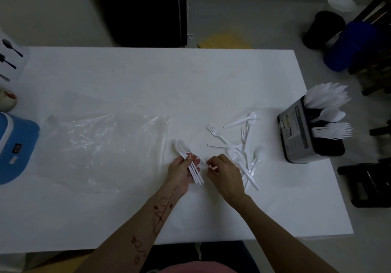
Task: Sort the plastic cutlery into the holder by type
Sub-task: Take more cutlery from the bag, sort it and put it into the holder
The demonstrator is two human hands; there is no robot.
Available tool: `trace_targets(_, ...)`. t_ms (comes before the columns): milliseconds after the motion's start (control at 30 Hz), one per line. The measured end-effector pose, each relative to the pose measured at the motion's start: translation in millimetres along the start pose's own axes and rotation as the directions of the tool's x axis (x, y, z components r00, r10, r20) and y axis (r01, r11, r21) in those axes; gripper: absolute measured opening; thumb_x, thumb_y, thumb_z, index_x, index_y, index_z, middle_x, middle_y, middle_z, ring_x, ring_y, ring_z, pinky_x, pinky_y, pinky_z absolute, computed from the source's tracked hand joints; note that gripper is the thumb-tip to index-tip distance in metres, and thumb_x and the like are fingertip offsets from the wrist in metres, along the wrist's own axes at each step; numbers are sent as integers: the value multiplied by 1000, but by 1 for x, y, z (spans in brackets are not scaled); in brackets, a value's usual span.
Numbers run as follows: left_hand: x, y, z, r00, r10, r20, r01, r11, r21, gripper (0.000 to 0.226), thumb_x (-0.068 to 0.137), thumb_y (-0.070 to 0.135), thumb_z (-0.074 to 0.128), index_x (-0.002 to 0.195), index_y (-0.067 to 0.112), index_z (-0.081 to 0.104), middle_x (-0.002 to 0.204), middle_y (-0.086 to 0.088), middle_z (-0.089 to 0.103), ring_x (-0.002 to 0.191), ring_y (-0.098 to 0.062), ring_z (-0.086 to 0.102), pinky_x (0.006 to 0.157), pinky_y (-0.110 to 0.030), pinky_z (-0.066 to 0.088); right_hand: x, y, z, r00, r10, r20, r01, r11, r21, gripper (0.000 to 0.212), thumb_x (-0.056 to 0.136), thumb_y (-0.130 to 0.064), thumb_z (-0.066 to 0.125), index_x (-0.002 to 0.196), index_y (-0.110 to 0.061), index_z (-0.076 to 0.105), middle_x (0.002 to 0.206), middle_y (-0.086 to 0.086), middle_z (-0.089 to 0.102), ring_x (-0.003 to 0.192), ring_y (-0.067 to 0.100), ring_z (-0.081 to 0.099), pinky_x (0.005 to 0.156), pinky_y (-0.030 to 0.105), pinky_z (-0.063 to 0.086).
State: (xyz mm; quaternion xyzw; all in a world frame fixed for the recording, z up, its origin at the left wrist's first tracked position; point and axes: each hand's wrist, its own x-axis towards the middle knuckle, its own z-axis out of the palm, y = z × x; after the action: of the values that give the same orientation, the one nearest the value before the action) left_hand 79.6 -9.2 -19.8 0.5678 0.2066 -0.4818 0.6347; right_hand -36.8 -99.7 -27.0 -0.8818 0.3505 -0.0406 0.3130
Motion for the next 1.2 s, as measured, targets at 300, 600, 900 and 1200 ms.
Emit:
trace_targets(300,0,-2,16,995,-11,96,19,996,-85,16,98,6,47,111,2,55,108,-13,63,94,-23,63,74,-39,52,-10,16,-12,973,-219,66,211,971,111,24,94,-17,60,116,-13,71,102,5,69,88,17,64,77,23,52)
trace_targets(600,3,-11,28,993,-24,114,30,998,-54,22,97,3,46,118,-2,51,107,-16,61,91,-26,62,79,-35,51,1,35,-39,824,471,-314,-453,881,135,12,95,-35,60,99,-24,62,97,-5,60,86,16,60,67,30,48)
trace_targets(900,-4,-27,42,988,-25,155,26,1000,-6,19,96,2,48,113,-2,55,106,-16,64,94,-27,63,83,-35,52,1,76,-50,594,797,-111,-754,599,271,32,90,-40,65,103,-11,61,109,9,61,99,30,61,75,34,42)
trace_targets(1200,-12,-33,61,974,-15,225,-19,989,147,24,95,4,52,118,1,59,113,-15,66,97,-26,66,89,-38,53,-4,86,-81,732,668,-135,-474,642,603,22,87,-31,72,84,-13,60,82,2,69,78,20,66,59,17,47)
